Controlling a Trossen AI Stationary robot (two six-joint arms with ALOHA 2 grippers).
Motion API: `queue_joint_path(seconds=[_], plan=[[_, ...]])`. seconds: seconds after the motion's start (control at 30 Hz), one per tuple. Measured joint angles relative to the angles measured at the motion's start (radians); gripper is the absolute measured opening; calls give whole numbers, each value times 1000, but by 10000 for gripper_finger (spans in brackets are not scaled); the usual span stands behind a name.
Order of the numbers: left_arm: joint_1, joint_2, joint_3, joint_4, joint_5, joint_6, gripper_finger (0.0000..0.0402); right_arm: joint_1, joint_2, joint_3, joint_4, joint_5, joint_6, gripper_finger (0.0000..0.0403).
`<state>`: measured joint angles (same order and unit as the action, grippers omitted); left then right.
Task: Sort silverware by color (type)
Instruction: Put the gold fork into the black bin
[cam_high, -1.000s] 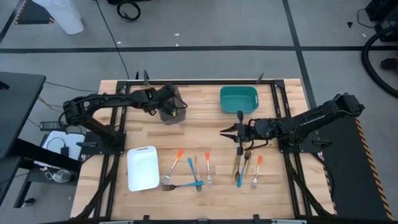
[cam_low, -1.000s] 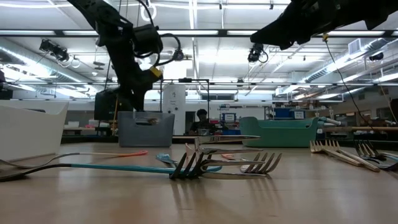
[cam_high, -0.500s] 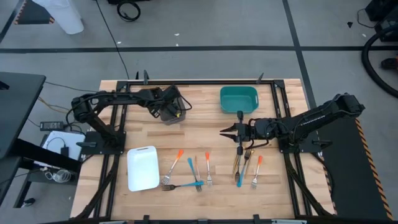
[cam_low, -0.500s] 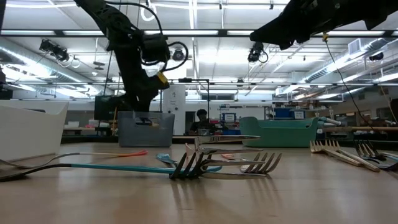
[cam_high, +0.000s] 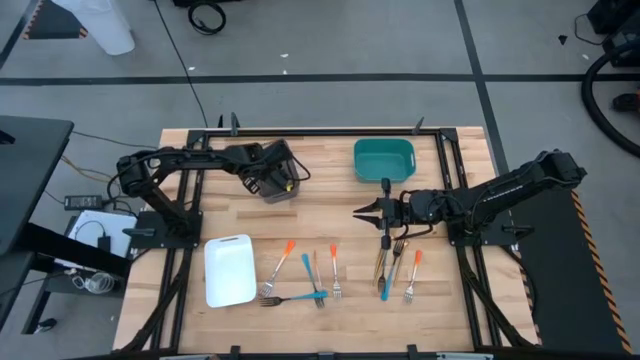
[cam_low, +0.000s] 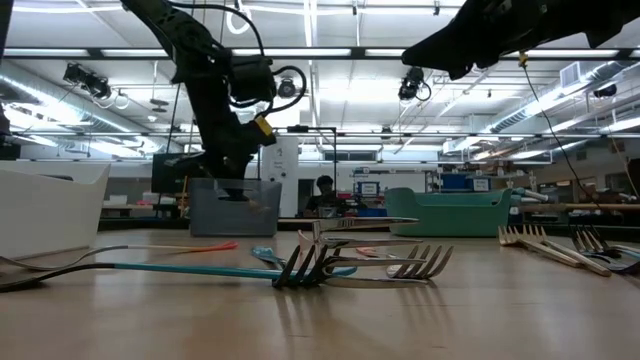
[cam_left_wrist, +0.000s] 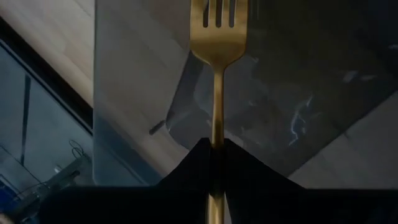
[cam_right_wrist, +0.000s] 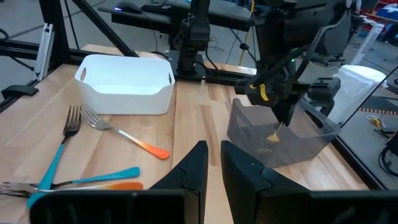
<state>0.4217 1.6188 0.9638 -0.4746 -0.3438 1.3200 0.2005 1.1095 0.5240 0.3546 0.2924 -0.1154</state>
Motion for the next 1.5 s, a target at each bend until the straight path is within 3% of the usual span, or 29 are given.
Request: queue_joint_path(seconds=[0.33, 0.63, 0.8, 1.13, 1.5], plan=[[14, 0, 0, 7, 58, -54, 41, 0, 0, 0, 3, -7, 0, 55], [18, 0, 0, 13, 89, -80, 103, 0, 0, 0, 3, -19, 0, 55], [2, -11, 8, 15, 53, -88, 131, 0, 0, 0, 2, -26, 0, 55], [30, -45, 74, -24, 21, -149, 122, 0, 0, 0, -6, -27, 3, 55], [99, 27, 74, -66, -48, -42, 116, 0, 0, 0, -3, -29, 0, 55]])
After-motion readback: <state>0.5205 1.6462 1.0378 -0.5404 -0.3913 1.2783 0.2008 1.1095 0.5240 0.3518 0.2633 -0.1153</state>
